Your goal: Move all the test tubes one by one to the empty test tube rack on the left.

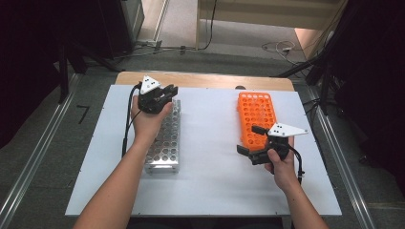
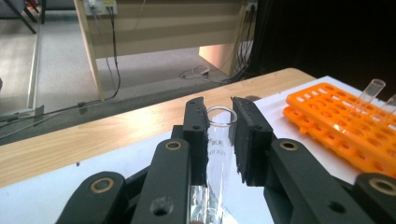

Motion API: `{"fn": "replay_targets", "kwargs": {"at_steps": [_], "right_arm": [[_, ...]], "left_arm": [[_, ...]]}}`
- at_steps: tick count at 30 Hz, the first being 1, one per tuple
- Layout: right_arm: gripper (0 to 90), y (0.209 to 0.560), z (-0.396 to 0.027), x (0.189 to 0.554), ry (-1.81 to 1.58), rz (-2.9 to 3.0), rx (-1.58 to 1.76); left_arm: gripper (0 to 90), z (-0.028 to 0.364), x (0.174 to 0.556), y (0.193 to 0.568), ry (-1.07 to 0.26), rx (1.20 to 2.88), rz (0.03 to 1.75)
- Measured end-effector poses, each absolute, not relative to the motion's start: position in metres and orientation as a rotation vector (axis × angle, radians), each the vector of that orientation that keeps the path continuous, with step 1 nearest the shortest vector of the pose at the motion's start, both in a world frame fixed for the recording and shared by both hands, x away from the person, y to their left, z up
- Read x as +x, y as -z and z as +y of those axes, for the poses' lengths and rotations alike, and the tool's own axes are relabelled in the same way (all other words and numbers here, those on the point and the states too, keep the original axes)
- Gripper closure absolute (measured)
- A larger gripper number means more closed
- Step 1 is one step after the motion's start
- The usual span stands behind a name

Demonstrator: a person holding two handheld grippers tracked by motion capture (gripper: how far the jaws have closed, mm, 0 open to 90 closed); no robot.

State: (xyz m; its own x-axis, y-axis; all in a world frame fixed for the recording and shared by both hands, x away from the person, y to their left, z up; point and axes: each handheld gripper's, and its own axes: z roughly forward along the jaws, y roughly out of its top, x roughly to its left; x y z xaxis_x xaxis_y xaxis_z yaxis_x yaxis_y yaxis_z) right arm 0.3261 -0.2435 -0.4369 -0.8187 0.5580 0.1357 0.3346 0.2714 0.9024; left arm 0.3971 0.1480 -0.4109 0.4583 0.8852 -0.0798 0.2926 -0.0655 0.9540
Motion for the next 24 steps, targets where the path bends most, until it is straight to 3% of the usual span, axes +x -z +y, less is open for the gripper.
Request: {"fn": "replay_targets", "kwargs": {"at_steps": [24], "right_arm": [[0.0,0.438,-0.245,0.327,-1.575,2.317,0.840]], "left_arm": [[74.6,0.147,0.403,0.428,-0.572,1.731,1.151]]}}
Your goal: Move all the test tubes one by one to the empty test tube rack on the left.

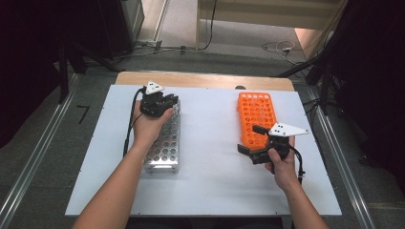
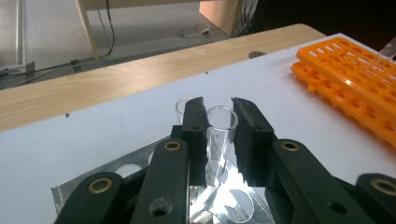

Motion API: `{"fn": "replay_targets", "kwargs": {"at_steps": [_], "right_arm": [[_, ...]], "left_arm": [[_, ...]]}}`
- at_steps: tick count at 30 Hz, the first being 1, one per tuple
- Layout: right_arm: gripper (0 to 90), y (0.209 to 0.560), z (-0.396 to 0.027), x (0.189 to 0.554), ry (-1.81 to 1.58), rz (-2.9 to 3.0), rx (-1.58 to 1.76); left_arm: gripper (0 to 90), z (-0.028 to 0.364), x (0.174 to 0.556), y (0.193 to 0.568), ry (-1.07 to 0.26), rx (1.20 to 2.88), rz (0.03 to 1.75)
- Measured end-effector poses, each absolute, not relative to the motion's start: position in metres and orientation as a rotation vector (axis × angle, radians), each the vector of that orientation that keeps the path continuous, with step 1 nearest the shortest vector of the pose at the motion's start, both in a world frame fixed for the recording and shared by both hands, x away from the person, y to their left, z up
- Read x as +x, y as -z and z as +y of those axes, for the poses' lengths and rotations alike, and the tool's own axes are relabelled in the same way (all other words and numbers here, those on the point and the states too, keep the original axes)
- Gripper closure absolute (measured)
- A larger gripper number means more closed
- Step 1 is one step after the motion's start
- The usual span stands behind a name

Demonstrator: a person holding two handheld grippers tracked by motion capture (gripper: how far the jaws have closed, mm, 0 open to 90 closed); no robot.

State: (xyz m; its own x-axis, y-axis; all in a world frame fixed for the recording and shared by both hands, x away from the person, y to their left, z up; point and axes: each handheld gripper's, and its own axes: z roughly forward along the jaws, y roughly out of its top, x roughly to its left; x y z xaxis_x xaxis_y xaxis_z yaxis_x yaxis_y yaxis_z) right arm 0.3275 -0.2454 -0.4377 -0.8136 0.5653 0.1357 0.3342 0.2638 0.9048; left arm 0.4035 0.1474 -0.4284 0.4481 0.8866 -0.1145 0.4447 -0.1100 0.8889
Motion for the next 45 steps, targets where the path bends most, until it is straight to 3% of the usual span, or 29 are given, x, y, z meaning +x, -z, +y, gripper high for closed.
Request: {"fn": "replay_targets", "kwargs": {"at_steps": [11,14,23,24,29,45], "right_arm": [[0.0,0.439,-0.245,0.328,-1.569,2.320,0.844],[0.0,0.438,-0.245,0.328,-1.568,2.319,0.845],[0.0,0.438,-0.247,0.329,-1.568,2.310,0.851],[0.0,0.438,-0.248,0.329,-1.566,2.311,0.849],[0.0,0.437,-0.248,0.328,-1.563,2.311,0.858],[0.0,0.437,-0.254,0.332,-1.546,2.291,0.878]], "left_arm": [[71.1,0.147,0.403,0.429,-0.535,1.762,1.142],[66.7,0.148,0.402,0.427,-0.516,1.750,1.146],[44.7,0.147,0.386,0.418,-0.502,1.707,1.103],[36.4,0.146,0.384,0.417,-0.497,1.701,1.101],[26.1,0.142,0.370,0.412,-0.501,1.699,1.062],[6.1,0.135,0.324,0.404,-0.462,1.659,0.965]]}}
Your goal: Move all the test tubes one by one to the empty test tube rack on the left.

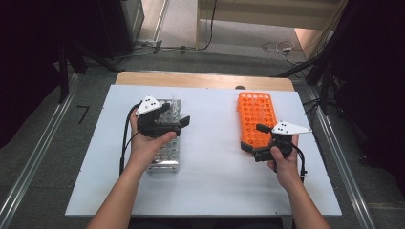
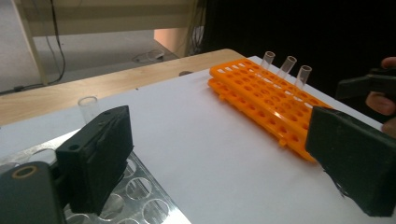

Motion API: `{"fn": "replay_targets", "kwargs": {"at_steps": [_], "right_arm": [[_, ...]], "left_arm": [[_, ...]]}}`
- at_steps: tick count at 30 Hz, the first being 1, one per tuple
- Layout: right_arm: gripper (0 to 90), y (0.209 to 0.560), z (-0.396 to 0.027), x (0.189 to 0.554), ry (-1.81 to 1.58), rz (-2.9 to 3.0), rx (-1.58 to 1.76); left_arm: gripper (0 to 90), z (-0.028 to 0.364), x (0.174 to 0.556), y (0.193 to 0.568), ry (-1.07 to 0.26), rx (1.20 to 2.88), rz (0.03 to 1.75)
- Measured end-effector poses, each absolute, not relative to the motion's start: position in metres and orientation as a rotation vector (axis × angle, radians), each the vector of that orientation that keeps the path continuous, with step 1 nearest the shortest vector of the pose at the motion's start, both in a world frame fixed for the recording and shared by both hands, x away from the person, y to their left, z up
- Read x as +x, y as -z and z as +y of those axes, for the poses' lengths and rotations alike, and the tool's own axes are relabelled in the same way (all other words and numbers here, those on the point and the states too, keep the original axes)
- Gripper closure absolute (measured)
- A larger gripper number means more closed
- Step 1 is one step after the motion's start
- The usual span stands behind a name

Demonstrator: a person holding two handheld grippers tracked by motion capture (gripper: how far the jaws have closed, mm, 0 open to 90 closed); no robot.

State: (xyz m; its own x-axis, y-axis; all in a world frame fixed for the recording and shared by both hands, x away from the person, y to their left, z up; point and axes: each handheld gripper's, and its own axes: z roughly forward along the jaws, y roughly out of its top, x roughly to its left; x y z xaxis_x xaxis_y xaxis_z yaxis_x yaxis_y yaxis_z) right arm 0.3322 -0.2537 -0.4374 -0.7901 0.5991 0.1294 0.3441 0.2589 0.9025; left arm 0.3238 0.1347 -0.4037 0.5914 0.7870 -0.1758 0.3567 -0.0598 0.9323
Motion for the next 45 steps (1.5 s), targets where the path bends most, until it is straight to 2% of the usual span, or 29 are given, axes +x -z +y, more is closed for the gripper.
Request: {"fn": "replay_targets", "kwargs": {"at_steps": [11,34,37,45], "right_arm": [[0.0,0.438,-0.258,0.335,-1.533,2.273,0.902],[0.9,0.440,-0.281,0.349,-1.491,2.201,1.031],[8.3,0.443,-0.281,0.357,-1.441,2.171,1.083],[39.7,0.454,-0.283,0.378,-1.303,2.091,1.255]], "left_arm": [[0.0,0.136,0.304,0.408,-0.428,1.660,0.933],[0.0,0.134,0.292,0.416,-0.402,1.662,0.924],[0.0,0.133,0.291,0.416,-0.401,1.661,0.922],[0.0,0.133,0.292,0.416,-0.401,1.662,0.921]]}}
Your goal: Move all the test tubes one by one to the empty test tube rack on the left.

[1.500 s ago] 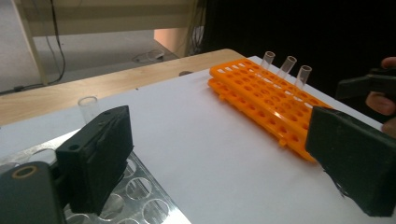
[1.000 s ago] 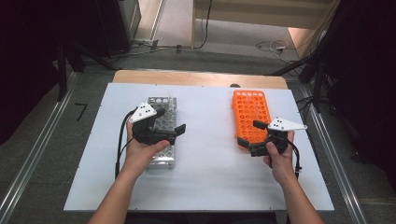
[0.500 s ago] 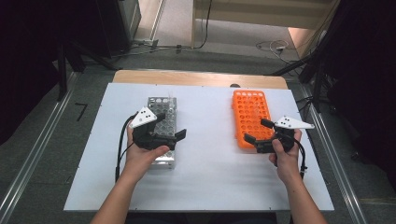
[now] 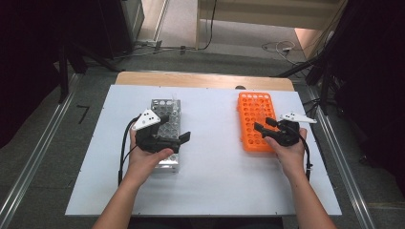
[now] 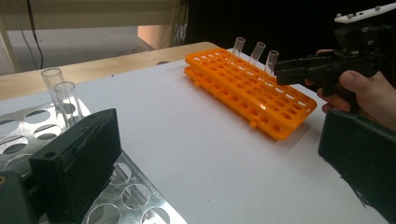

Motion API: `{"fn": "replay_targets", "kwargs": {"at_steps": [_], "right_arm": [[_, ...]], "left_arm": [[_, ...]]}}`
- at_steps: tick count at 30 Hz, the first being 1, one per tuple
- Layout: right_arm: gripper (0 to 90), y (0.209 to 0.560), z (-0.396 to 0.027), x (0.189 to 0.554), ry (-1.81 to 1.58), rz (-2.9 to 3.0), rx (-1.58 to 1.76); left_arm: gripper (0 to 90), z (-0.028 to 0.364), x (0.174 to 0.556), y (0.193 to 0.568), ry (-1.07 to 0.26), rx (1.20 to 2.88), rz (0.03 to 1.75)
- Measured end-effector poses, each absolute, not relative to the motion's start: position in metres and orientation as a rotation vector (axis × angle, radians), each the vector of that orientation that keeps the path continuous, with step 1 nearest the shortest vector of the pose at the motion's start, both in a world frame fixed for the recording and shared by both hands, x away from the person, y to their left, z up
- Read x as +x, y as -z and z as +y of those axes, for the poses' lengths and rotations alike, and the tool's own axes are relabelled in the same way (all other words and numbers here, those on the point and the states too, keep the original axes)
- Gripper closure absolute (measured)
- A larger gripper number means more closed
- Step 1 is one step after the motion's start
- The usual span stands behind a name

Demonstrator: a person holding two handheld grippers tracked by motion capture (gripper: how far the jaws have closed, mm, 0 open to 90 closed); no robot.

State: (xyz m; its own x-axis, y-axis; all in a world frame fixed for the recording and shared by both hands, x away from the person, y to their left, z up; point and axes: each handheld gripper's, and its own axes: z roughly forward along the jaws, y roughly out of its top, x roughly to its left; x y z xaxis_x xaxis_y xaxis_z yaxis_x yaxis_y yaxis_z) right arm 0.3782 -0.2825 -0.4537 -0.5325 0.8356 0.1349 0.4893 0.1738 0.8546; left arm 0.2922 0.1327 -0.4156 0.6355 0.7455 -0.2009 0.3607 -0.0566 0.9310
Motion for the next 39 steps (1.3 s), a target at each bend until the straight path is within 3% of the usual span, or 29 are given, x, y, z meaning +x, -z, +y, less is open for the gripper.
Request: {"fn": "replay_targets", "kwargs": {"at_steps": [8,19,22,39], "right_arm": [[57.4,0.456,-0.274,0.391,-1.207,2.073,1.337],[64.4,0.462,-0.271,0.397,-1.056,2.036,1.413],[73.1,0.463,-0.268,0.394,-1.040,2.031,1.391],[73.9,0.440,-0.281,0.380,-1.227,1.936,1.319]], "left_arm": [[0.0,0.132,0.292,0.415,-0.398,1.663,0.922],[0.0,0.132,0.291,0.414,-0.396,1.657,0.922],[0.0,0.130,0.291,0.414,-0.399,1.665,0.917],[0.0,0.128,0.290,0.412,-0.413,1.662,0.906]]}}
